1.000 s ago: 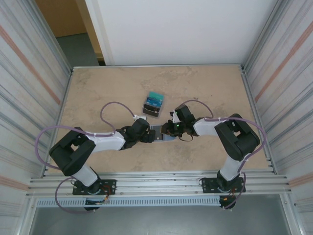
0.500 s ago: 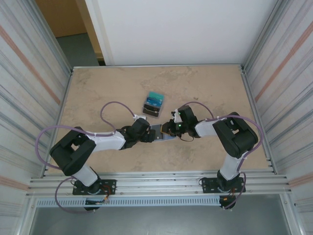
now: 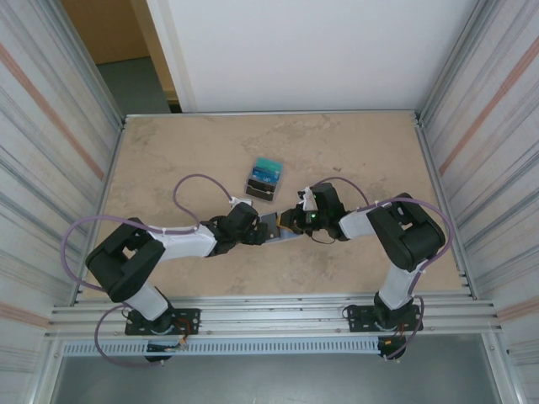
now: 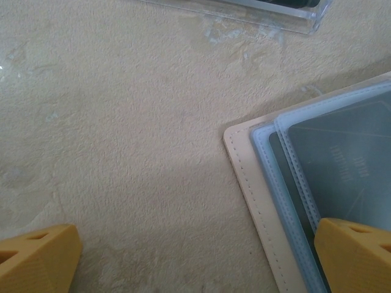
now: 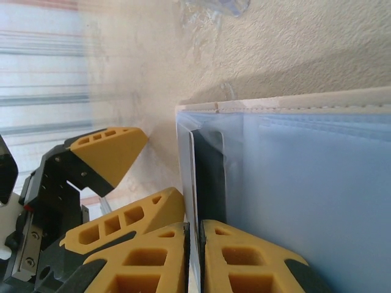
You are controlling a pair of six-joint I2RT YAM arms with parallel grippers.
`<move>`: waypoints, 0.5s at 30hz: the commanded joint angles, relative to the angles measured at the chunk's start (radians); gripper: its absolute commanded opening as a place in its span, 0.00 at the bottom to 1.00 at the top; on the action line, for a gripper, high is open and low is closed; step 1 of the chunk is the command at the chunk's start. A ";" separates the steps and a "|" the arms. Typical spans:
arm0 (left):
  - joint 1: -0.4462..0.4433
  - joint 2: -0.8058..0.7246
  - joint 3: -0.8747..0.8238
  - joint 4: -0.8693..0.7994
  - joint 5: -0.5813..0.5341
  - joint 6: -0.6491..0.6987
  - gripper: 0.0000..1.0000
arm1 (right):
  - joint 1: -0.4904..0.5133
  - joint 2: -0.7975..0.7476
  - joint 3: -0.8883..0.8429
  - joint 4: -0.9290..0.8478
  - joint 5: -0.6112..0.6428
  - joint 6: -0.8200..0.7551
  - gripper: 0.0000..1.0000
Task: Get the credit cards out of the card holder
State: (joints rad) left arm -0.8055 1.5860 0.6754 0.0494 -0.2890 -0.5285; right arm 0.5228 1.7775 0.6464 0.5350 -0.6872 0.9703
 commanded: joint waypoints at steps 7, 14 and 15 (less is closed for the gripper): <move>-0.007 0.026 0.021 -0.059 -0.005 -0.008 0.99 | -0.013 0.015 -0.014 0.074 -0.048 0.037 0.14; -0.008 0.026 0.022 -0.059 -0.005 -0.008 0.99 | -0.030 0.006 -0.028 0.089 -0.054 0.044 0.14; -0.008 0.026 0.021 -0.060 -0.006 -0.008 0.99 | -0.032 0.003 -0.030 0.091 -0.056 0.046 0.14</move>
State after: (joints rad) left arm -0.8055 1.5925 0.6865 0.0402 -0.2886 -0.5285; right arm 0.5007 1.7802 0.6300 0.5842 -0.7124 0.9951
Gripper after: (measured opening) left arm 0.987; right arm 0.138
